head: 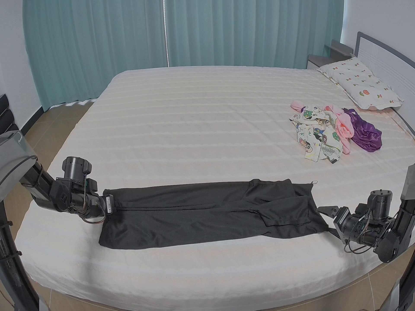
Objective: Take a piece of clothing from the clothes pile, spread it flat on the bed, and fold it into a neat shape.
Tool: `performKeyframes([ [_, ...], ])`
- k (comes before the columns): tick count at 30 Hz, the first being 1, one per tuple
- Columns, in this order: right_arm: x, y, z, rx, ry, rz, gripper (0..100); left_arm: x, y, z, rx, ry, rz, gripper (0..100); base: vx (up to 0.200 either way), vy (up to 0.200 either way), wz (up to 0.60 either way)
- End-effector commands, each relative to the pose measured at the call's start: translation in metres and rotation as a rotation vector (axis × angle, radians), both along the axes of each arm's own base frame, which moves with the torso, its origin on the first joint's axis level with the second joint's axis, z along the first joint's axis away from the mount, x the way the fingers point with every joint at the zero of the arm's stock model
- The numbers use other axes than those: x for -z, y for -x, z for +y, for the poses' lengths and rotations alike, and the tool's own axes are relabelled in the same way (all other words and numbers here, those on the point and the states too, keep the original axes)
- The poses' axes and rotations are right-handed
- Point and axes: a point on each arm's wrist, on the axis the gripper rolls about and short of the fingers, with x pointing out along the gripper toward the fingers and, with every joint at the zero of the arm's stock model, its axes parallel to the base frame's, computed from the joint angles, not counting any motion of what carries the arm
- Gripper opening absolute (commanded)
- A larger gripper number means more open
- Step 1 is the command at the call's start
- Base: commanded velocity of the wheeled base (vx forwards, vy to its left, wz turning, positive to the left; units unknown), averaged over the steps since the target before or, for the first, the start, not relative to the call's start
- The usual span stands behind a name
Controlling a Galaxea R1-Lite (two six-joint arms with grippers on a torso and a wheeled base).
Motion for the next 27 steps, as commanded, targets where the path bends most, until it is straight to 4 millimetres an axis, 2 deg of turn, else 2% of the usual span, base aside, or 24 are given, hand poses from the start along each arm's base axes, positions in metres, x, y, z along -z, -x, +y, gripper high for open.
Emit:
performKeyframes([
  [1, 0.000, 0.000, -0.001, 0.003, -0.001, 0.001, 100, -0.016, 0.004, 0.010, -0.024, -0.002, -0.023, 0, 0.000, 0.000, 0.00],
  [16, -0.001, 0.000, -0.002, 0.008, -0.014, -0.002, 100, -0.037, 0.015, 0.051, -0.130, 0.022, -0.050, 0, 0.000, 0.000, 0.00],
  [21, -0.002, 0.000, -0.003, 0.010, -0.047, -0.001, 100, -0.050, 0.025, 0.047, -0.131, 0.041, -0.022, 0, 0.000, 0.000, 0.00],
  [27, -0.003, 0.000, -0.003, 0.009, -0.048, -0.004, 100, -0.071, 0.029, 0.025, -0.103, 0.075, -0.049, 0, 0.000, 0.000, 0.00],
])
